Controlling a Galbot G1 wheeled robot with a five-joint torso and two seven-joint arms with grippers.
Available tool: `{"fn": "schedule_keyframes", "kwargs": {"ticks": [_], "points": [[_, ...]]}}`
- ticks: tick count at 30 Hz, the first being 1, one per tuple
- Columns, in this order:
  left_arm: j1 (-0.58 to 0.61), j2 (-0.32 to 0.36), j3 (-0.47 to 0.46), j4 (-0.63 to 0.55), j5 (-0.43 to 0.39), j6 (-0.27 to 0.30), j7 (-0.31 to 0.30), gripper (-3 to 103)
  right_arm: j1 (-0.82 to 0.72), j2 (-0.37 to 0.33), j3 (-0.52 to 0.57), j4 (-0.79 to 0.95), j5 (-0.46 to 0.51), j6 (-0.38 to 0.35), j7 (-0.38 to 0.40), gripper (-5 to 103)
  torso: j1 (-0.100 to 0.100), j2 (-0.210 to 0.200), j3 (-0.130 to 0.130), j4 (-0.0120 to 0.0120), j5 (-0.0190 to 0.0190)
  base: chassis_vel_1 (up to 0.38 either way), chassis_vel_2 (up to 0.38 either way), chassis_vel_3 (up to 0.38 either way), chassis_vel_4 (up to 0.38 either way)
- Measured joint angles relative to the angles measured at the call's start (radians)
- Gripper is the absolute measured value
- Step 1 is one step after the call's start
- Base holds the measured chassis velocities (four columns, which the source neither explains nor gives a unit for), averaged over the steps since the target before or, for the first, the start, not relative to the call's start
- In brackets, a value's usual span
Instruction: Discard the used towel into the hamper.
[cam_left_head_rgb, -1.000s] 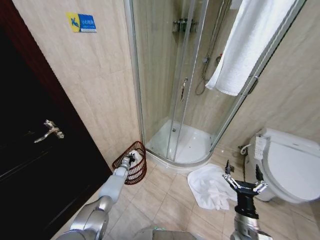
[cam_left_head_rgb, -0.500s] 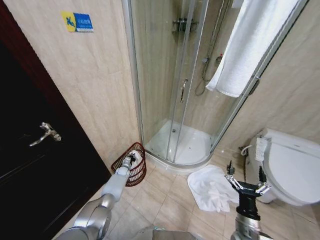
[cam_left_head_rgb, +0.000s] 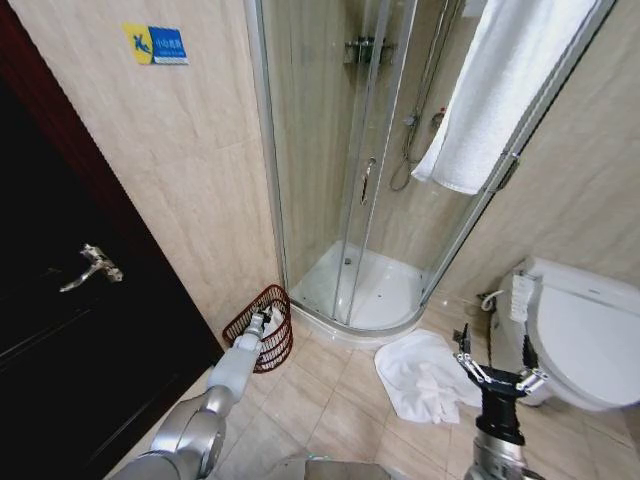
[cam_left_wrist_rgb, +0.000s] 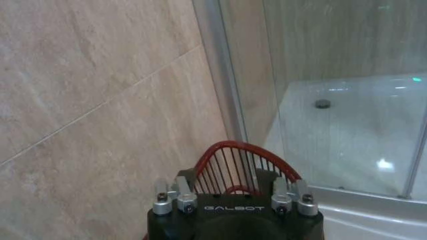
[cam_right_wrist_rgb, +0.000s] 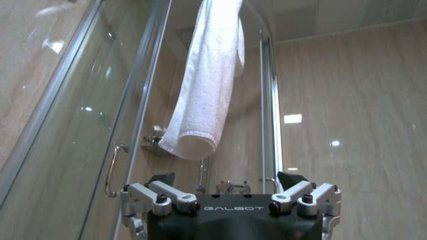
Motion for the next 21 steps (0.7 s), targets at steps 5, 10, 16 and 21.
{"fn": "schedule_keyframes", "kwargs": {"ticks": [5,10,16,21], "points": [[0.017,0.007,-0.001,-0.023,-0.011,-0.002,0.003,80,-0.002,0.0,0.0,-0.002,-0.004,0.0,0.002,100,0.0,0.0,0.0,-0.0001,-0.0001,0.0,0.0,0.0,0.0],[0.07,0.03,0.006,-0.11,-0.056,-0.001,0.028,98,-0.002,0.0,0.004,-0.001,-0.042,-0.001,0.042,100,0.0,0.0,0.0,0.0,-0.0001,0.0,0.0,0.0,0.0],[0.165,0.063,0.014,-0.276,-0.138,0.031,0.048,100,-0.007,0.0,-0.001,0.013,-0.053,-0.037,0.08,100,0.0,0.0,0.0,0.0,-0.0001,0.0,0.0,0.0,0.0],[0.27,0.102,0.0,-0.451,-0.21,0.074,0.059,100,-0.004,0.0,-0.003,0.04,-0.053,-0.066,0.086,100,0.0,0.0,0.0,0.0002,-0.0002,0.0,0.0,0.0,0.0]]}}
